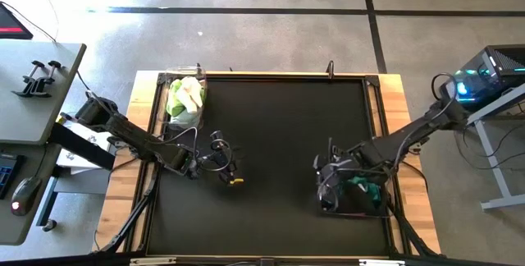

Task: Sort towels by color in basket
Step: Put the green towel into the bottom transparent bin, then return to Home Position

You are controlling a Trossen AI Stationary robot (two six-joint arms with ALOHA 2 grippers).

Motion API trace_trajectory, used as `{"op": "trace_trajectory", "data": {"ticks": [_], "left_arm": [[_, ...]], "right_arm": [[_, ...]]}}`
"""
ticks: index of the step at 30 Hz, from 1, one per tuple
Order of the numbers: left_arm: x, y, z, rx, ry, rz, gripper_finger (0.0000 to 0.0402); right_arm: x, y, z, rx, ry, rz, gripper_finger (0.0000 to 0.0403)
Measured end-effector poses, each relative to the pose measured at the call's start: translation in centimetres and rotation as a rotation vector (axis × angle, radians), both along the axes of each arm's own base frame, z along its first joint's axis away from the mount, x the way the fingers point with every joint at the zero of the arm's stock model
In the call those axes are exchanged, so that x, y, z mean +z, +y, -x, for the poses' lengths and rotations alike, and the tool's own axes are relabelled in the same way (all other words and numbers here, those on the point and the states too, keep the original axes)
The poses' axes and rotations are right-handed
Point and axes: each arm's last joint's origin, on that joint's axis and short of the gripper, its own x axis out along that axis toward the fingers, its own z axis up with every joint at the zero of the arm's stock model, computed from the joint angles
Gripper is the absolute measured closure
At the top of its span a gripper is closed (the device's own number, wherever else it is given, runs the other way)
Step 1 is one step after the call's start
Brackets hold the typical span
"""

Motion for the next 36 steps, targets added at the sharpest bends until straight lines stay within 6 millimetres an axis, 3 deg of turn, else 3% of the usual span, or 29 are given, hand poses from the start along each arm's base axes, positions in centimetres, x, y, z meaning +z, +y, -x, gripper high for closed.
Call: {"op": "trace_trajectory", "data": {"ticks": [5,8,11,15,18,21,24,28,31,36], "left_arm": [[0.0,-0.1,0.0,-0.028,0.006,0.019,0.0287],[0.0,-0.1,-0.1,-0.037,0.003,0.027,0.0287],[0.1,-0.1,-0.2,-0.028,-0.021,0.053,0.0287],[0.3,1.3,-0.9,-0.040,-0.038,0.123,0.0287],[0.4,3.3,-1.6,-0.085,-0.016,0.160,0.0287],[1.3,5.5,-1.0,-0.030,0.011,0.130,0.0290],[3.2,7.4,0.7,0.032,0.012,0.104,0.0301],[5.6,8.9,4.2,0.067,-0.072,0.109,0.0324],[6.1,9.3,6.9,0.053,-0.149,0.122,0.0339],[5.2,9.6,11.0,0.062,-0.279,0.215,0.0361]], "right_arm": [[2.8,1.4,0.2,0.119,-0.140,0.125,0.0198],[3.2,2.0,0.2,0.147,-0.238,0.259,0.0198],[2.2,1.8,0.1,0.238,-0.261,0.354,0.0199],[0.0,-2.0,0.0,0.179,-0.272,0.398,0.0217],[-1.3,-5.5,0.0,0.171,-0.412,0.293,0.0245],[-1.9,-8.1,0.8,0.171,-0.621,0.205,0.0278],[-2.1,-9.2,2.4,0.167,-0.774,0.163,0.0307],[-2.0,-9.3,5.0,0.175,-0.888,0.156,0.0341],[-1.9,-9.3,6.6,0.173,-0.958,0.157,0.0369],[-1.9,-8.9,8.5,0.198,-1.054,0.138,0.0400]]}}
